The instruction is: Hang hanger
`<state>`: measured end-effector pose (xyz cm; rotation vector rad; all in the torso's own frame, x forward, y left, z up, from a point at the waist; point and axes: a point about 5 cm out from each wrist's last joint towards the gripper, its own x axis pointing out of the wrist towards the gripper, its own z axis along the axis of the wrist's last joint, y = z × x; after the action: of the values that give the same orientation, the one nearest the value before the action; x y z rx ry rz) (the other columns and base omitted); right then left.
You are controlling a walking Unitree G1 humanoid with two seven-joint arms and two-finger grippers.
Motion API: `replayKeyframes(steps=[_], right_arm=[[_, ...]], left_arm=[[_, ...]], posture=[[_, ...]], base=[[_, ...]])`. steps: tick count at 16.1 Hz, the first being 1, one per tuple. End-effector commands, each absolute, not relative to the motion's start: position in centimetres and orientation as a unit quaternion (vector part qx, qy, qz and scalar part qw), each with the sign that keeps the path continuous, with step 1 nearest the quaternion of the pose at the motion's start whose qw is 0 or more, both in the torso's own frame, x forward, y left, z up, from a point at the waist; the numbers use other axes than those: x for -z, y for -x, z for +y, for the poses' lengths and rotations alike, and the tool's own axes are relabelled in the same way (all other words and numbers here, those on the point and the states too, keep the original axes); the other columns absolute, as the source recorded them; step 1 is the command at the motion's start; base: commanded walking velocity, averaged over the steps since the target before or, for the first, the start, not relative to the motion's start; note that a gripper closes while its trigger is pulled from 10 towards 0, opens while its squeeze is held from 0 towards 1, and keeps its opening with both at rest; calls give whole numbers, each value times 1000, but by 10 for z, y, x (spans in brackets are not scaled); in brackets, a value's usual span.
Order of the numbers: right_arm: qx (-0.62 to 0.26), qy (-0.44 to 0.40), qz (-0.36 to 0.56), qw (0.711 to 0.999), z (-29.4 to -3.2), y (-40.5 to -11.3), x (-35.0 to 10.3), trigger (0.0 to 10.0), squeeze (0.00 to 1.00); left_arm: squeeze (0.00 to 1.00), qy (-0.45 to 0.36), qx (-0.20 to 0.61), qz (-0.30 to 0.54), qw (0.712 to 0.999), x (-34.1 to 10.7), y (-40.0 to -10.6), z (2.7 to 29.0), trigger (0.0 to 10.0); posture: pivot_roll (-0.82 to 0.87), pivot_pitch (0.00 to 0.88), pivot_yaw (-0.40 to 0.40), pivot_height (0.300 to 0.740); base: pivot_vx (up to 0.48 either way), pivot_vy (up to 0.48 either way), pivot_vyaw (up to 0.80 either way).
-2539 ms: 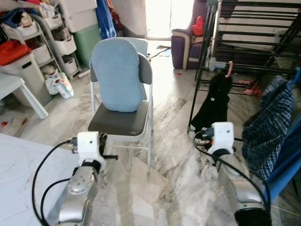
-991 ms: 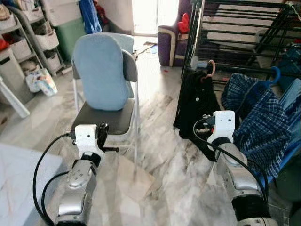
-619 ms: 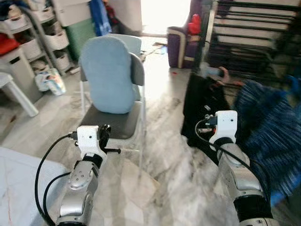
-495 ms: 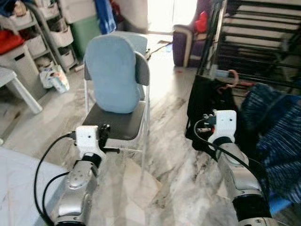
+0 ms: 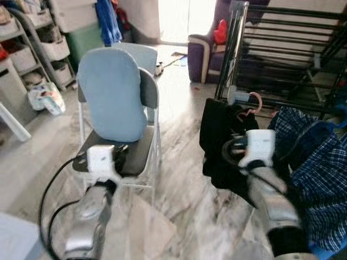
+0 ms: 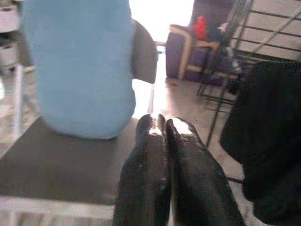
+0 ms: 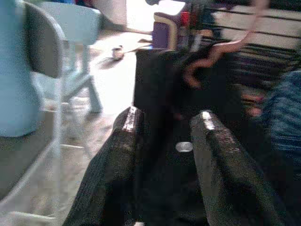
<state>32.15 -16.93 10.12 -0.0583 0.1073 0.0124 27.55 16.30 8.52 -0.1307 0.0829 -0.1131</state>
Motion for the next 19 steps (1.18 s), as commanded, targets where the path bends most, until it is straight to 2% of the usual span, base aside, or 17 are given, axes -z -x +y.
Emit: replayKeyframes(steps=[1, 5, 9, 16, 19], right_arm=[[0, 30, 55, 998, -175, -321, -101, 10000, 1000], [0, 26, 48, 998, -175, -321, -104, 10000, 1000], [-9, 23, 16, 1000, -172, -322, -115, 10000, 1000], [-18, 22, 17, 999, -170, -324, -115, 10000, 1000], [-26, 16, 20, 999, -167, -322, -113, 10000, 1000]], left_arm=[[1000, 66, 52, 43, 996, -86, -276, 162, 10000], [1000, 53, 3, 34, 998, -89, -275, 173, 10000], [1000, 5, -87, -11, 996, -100, -271, 197, 10000], [1000, -5, -90, -5, 996, -99, -277, 206, 10000], [1000, 2, -121, -2, 993, -99, -276, 212, 10000]], posture=[[-81, 0, 39, 740], [-82, 0, 38, 740], [-81, 0, 33, 740], [-79, 0, 30, 740], [-80, 0, 29, 740]], base=[[0, 0, 0], [0, 0, 0], [0, 0, 0], [0, 0, 0], [0, 0, 0]])
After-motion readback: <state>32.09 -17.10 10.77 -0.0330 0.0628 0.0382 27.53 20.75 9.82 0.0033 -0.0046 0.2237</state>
